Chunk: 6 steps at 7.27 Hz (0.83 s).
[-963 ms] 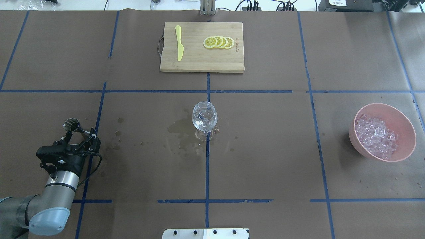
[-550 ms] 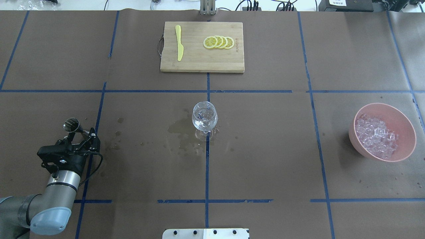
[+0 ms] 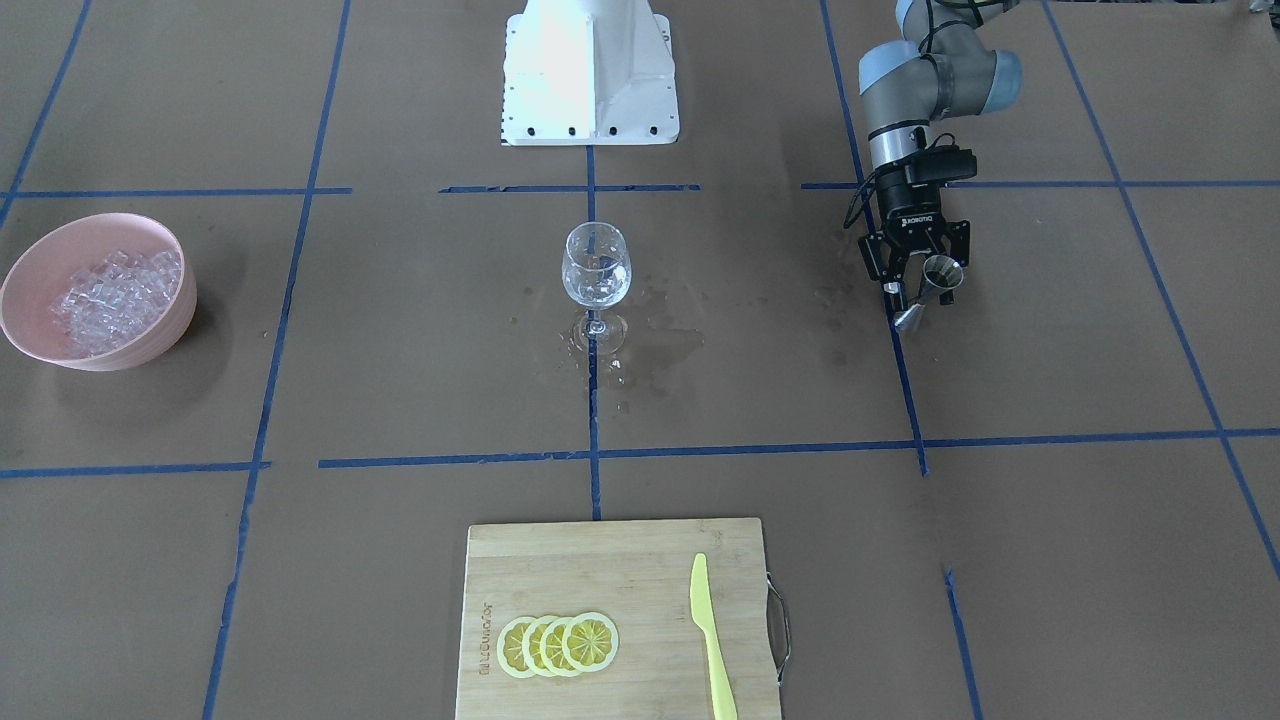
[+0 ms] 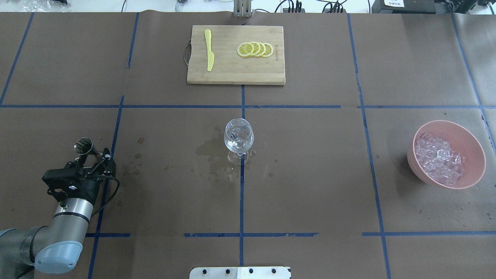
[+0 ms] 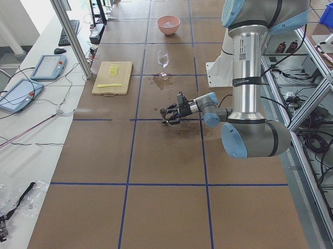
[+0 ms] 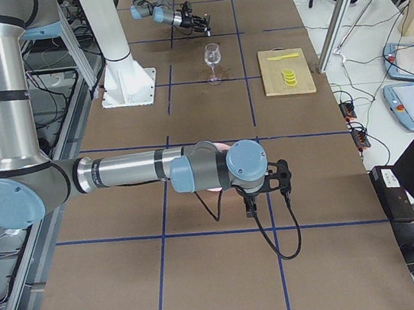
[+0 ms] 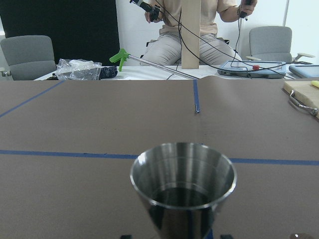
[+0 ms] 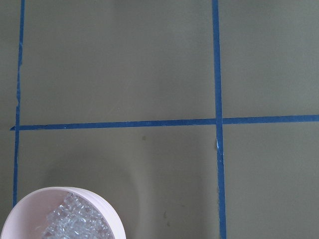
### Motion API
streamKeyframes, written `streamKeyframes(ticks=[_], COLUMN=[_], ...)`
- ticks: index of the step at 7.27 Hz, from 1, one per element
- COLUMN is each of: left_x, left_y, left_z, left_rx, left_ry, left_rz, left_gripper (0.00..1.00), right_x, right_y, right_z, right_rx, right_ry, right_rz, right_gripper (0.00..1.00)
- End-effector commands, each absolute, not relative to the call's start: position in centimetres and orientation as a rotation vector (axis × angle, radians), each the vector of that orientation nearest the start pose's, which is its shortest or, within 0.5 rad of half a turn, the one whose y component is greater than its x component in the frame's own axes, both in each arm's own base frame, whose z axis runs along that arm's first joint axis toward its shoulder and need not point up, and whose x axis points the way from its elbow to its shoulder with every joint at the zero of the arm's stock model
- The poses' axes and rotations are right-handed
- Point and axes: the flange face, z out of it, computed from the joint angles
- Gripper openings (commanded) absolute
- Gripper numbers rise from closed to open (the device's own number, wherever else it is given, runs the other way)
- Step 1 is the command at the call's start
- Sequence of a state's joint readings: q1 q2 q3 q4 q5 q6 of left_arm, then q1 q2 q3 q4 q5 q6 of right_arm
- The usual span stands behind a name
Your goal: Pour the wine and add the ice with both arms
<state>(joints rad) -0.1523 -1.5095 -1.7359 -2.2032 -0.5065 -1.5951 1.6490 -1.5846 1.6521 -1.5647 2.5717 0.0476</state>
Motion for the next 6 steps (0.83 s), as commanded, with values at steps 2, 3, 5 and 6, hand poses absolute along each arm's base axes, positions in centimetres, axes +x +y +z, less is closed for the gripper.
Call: streamKeyframes(ticks=[2, 3, 5, 6], left_x=[43.21, 43.20, 42.99, 42.62], left_y=[-29.02, -29.03, -29.17, -29.22], left_z=[51.58, 51.57, 51.33, 51.05], left_rx=[1.070, 1.071, 1.093, 1.099], left_ry=[0.598, 0.597, 0.596, 0.599], left_rz=[-0.548, -0.548, -0.561, -0.567], left_gripper=[0.47, 0.37, 0.00, 0.00], right_x=[8.75, 8.75, 8.74, 8.73], right_y=[-48.35, -48.35, -48.28, -48.28], right_z=[60.72, 60.72, 60.79, 60.71], right_rx=[0.083, 0.083, 0.081, 0.083], right_ry=[-1.000, -1.000, -1.000, -1.002], right_rz=[0.078, 0.078, 0.079, 0.078], right_gripper=[1.00, 1.00, 1.00, 1.00])
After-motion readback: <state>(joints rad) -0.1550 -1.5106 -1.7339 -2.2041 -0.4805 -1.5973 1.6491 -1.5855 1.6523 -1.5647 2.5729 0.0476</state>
